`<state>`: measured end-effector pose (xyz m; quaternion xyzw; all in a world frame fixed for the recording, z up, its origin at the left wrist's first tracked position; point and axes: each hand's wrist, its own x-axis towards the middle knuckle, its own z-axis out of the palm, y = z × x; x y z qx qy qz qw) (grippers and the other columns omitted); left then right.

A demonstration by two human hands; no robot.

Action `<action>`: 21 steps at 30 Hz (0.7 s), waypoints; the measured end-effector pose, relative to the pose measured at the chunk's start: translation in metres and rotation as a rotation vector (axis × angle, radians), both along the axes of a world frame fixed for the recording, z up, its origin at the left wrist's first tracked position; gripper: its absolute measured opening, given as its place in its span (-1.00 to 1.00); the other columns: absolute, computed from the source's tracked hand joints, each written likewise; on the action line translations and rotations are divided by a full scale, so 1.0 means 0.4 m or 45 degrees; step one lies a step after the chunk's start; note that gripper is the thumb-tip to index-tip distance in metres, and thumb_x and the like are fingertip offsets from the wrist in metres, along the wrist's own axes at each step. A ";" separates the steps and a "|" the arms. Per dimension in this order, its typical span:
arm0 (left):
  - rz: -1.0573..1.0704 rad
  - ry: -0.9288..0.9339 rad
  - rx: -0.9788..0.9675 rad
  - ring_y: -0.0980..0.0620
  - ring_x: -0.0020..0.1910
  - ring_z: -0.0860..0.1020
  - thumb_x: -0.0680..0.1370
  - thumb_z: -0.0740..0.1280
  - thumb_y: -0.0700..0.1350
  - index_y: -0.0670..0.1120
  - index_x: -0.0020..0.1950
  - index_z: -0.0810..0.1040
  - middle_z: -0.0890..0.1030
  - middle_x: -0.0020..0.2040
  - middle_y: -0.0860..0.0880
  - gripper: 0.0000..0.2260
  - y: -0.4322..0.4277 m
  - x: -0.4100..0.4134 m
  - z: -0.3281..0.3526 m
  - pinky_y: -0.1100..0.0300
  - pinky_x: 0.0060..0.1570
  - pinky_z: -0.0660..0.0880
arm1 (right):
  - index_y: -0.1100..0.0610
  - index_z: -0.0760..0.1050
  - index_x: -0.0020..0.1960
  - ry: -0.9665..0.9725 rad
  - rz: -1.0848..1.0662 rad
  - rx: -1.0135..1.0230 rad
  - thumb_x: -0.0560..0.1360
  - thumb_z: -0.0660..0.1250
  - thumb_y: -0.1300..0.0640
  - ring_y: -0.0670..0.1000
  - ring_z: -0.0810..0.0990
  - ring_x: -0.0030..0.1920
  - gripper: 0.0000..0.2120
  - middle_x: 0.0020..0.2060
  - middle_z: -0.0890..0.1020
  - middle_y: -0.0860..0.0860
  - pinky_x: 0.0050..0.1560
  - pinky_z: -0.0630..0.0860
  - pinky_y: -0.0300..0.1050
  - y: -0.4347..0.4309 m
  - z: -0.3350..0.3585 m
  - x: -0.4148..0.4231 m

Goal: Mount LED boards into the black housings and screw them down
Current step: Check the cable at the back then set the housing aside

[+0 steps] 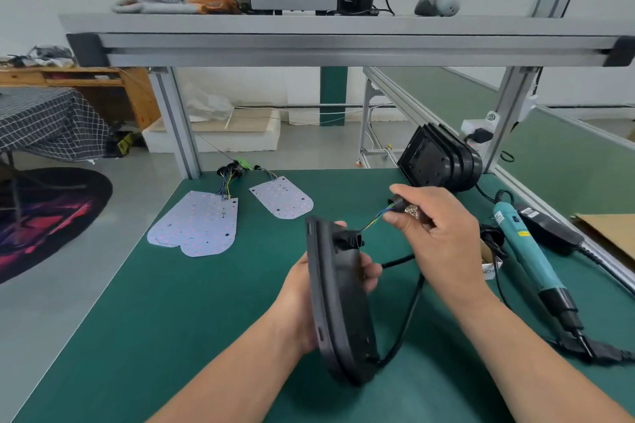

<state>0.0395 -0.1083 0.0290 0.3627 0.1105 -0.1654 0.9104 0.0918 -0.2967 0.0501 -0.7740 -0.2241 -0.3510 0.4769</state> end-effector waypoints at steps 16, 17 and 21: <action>0.016 0.096 -0.208 -0.33 0.33 0.62 0.48 0.38 0.46 -0.14 0.25 0.60 0.64 0.30 -0.35 -0.30 0.110 0.034 0.003 -0.21 0.47 0.39 | 0.22 0.53 0.46 -0.456 -0.016 -0.845 0.71 0.25 0.13 0.15 0.46 -0.02 -0.64 0.09 0.60 0.04 0.03 0.47 0.04 0.031 0.031 -0.019; -0.023 0.059 -0.176 -0.36 0.35 0.61 0.46 0.41 0.45 -0.14 0.32 0.60 0.60 0.34 -0.39 -0.26 0.125 0.036 0.011 -0.25 0.44 0.42 | 0.22 0.55 0.45 -0.457 -0.030 -0.858 0.70 0.28 0.15 0.15 0.47 -0.02 -0.65 0.09 0.61 0.03 0.02 0.49 0.05 0.026 0.033 -0.015; -0.048 -0.080 0.136 -0.25 0.16 0.67 0.47 0.46 0.07 -0.22 0.36 0.66 0.63 0.32 -0.33 -0.45 0.159 0.047 0.022 -0.13 0.19 0.64 | 0.24 0.62 0.35 -0.420 -0.061 -0.833 0.58 0.47 0.28 0.19 0.54 -0.03 -0.66 0.08 0.67 0.04 0.02 0.56 0.11 0.002 0.047 -0.004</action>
